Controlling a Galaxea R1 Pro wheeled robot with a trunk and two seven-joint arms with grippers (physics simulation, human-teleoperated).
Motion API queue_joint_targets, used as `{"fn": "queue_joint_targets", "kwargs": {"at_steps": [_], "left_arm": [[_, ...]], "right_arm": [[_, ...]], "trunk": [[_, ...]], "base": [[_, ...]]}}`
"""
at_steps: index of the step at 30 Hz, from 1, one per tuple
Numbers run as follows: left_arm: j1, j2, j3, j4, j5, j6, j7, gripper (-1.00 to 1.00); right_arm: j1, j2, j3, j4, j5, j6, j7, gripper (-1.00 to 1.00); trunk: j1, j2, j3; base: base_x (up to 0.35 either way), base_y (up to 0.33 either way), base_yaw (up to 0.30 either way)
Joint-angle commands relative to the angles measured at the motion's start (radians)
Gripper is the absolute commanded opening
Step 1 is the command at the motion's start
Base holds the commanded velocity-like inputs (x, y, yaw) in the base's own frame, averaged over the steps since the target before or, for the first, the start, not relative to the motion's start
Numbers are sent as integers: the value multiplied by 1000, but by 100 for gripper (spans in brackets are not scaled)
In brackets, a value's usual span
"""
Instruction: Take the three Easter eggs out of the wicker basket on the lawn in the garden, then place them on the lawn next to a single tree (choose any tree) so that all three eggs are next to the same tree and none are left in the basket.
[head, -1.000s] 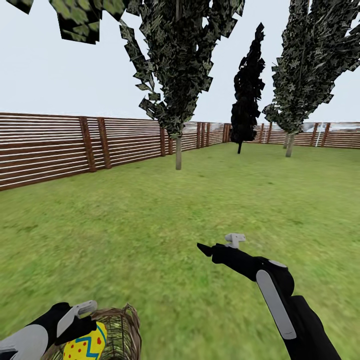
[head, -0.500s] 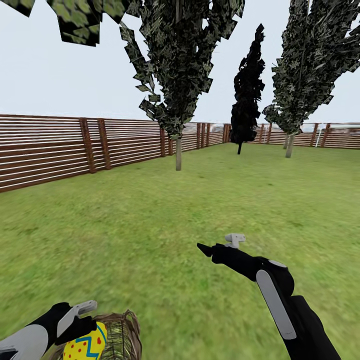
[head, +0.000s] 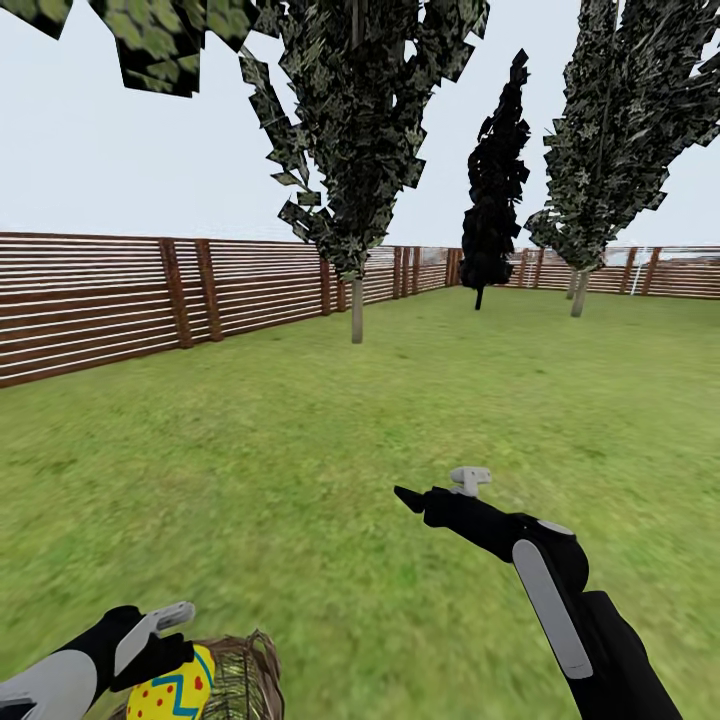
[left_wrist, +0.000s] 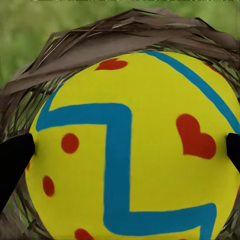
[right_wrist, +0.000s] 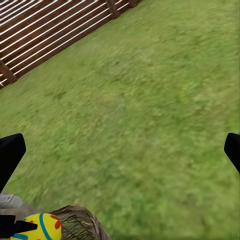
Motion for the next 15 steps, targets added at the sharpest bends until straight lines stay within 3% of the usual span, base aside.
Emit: {"fn": "queue_joint_targets", "kwargs": {"at_steps": [1, 15], "left_arm": [[0, 0, 7, -2, 0, 6, -1, -100], [0, 0, 7, -2, 0, 6, -1, -100]], "right_arm": [[-1, 0, 0, -1, 3, 4, 3, 100], [-1, 0, 0, -1, 3, 4, 3, 100]], "trunk": [[-4, 7, 2], [-58, 105, 46]], "base": [[0, 0, 0], [0, 0, 0]]}}
